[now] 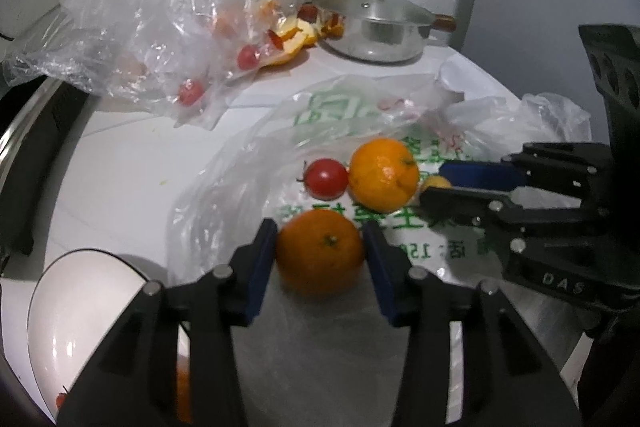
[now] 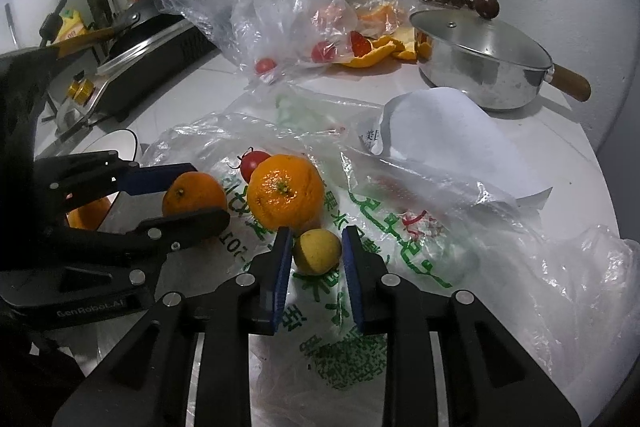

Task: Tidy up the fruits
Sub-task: 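Grasp an orange with the left tool while the right tool grasps a yellow fruit, then carry the orange and yellow fruit in both tools over the white plate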

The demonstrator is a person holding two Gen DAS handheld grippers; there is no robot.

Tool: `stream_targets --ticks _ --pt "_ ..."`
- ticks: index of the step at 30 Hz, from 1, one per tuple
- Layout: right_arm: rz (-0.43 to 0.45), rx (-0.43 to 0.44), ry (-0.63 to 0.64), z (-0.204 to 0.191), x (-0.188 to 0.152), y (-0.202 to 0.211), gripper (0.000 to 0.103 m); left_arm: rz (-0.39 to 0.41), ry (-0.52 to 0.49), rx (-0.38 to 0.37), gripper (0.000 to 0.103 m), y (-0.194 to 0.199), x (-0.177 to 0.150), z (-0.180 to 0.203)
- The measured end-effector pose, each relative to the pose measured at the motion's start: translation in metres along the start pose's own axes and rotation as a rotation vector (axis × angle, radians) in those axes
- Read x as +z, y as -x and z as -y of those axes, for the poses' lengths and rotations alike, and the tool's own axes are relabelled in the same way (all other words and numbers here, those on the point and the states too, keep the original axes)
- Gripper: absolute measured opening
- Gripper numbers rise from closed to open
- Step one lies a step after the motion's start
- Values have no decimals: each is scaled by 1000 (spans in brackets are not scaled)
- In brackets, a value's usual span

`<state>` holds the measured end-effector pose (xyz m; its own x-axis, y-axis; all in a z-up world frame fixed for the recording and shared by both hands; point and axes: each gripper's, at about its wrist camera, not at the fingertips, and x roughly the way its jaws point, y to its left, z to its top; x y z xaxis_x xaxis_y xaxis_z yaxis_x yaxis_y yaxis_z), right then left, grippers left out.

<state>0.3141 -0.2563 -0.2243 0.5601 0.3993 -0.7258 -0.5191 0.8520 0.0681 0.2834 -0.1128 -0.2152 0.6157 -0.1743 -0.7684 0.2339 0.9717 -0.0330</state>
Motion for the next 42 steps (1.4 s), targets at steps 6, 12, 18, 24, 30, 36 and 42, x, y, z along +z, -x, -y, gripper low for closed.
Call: stream_targets --ticks 6,12,18,24,30,36,42 --pt "25 -18 0 -4 2 13 27 44 -1 -13 45 20 -1 1" --pt "62 -43 3 -13 1 34 27 95 -7 -32 45 45 -2 3" --pt "118 -62 9 -26 1 57 27 146 -8 -41 45 71 -5 4" --pt "139 -65 21 -41 1 69 27 184 -10 -41 45 95 -10 0" --pt "152 -68 37 -57 3 78 27 207 -3 -37 45 112 -18 -9" --pt "155 -61 66 -79 5 81 27 223 12 -27 45 128 -29 -24" --pt "150 -50 89 -100 7 79 27 231 36 -13 45 141 -42 -41"
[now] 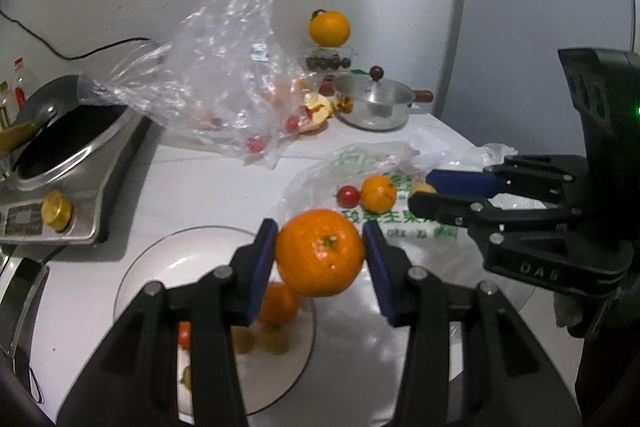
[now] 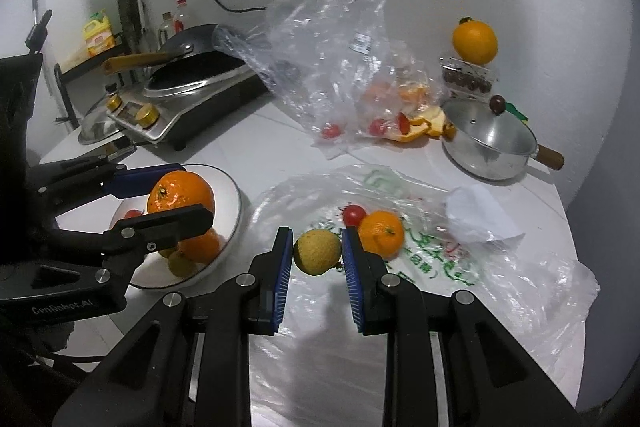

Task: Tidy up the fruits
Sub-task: 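Carry the orange and yellow fruit in both tools over the white plate, then lower the orange and yellow fruit onto the plate and open both tools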

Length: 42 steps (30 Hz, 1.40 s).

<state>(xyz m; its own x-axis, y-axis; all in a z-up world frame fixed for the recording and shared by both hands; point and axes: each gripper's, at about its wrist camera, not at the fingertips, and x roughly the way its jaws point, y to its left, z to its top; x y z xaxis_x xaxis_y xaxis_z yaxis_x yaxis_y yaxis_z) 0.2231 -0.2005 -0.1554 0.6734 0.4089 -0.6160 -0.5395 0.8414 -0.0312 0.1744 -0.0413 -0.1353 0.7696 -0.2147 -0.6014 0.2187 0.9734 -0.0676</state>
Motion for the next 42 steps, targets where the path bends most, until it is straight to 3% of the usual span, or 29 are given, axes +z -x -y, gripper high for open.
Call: stream_targets --ticks 42 --pt "-128 93 132 -122 12 -68 27 -38 146 88 45 20 -68 -128"
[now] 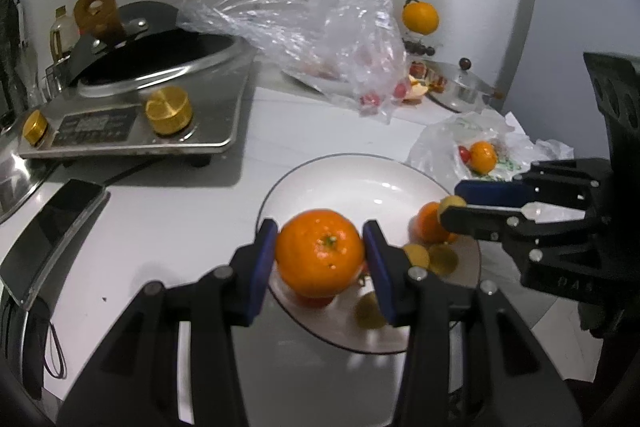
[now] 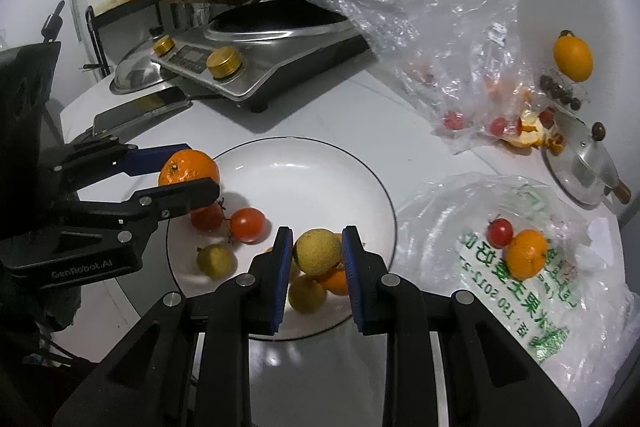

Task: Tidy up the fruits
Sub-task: 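Lower the orange and yellow fruit onto the plate and open both tools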

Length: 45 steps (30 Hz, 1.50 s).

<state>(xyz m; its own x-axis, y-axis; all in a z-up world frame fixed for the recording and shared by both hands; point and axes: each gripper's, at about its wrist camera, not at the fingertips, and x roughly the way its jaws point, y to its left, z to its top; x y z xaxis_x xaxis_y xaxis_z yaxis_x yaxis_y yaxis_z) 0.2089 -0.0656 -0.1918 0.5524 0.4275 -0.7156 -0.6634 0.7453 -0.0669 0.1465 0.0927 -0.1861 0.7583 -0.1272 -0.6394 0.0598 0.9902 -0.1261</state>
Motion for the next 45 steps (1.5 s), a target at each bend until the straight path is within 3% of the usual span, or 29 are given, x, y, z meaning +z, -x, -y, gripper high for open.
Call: stream_targets --ticks 25,41,44,45 --pt "-44 68 21 -10 18 -53 27 -53 -25 7 45 -43 12 -13" --pt "-71 60 11 -12 15 -60 27 -62 -15 24 49 -40 13 -12" --pt "-63 59 5 -11 15 -55 30 -47 -9 24 51 -34 15 -12" --pt "-61 57 2 -10 15 -54 35 -43 -12 25 51 -33 16 -11"
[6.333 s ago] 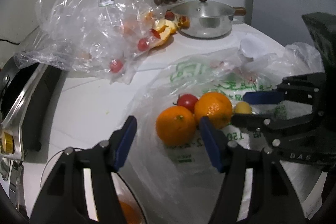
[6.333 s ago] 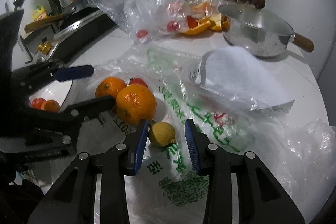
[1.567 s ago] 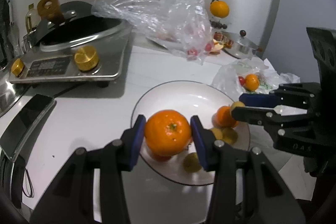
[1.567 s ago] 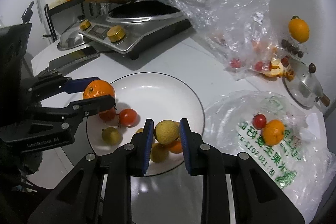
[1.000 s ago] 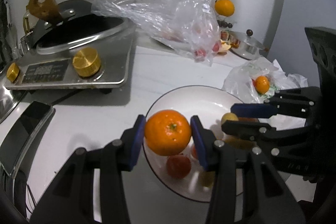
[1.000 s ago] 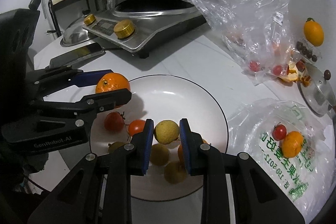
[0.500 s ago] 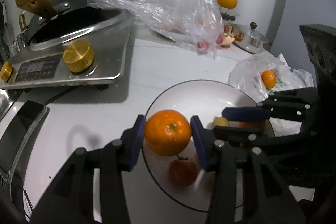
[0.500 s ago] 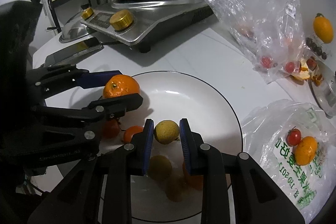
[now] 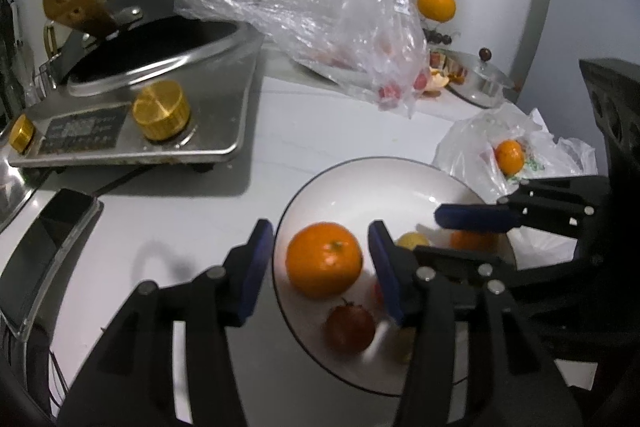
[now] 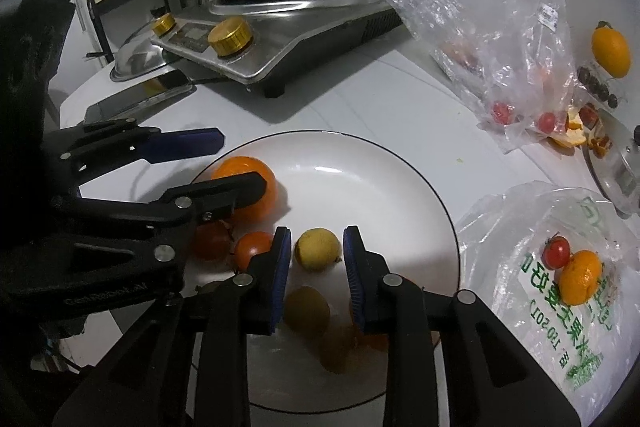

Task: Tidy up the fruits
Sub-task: 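Lower the orange and yellow fruit onto the plate and open both tools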

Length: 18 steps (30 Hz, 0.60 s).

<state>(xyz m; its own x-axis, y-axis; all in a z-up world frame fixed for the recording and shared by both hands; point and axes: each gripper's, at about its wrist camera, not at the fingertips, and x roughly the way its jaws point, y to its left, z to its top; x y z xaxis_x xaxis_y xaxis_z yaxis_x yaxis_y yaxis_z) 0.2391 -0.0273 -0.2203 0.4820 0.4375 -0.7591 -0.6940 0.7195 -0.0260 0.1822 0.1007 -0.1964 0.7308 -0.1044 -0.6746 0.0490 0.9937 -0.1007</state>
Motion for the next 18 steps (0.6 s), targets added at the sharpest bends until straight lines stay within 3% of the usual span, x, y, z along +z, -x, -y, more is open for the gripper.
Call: stream_targets --ticks 2,18 --pt "6 -2 -6 2 -1 4 39 6 -6 0 51 3 1 2" --pt "67 -30 -34 10 -13 44 39 46 -17 8 52 30 3 23"
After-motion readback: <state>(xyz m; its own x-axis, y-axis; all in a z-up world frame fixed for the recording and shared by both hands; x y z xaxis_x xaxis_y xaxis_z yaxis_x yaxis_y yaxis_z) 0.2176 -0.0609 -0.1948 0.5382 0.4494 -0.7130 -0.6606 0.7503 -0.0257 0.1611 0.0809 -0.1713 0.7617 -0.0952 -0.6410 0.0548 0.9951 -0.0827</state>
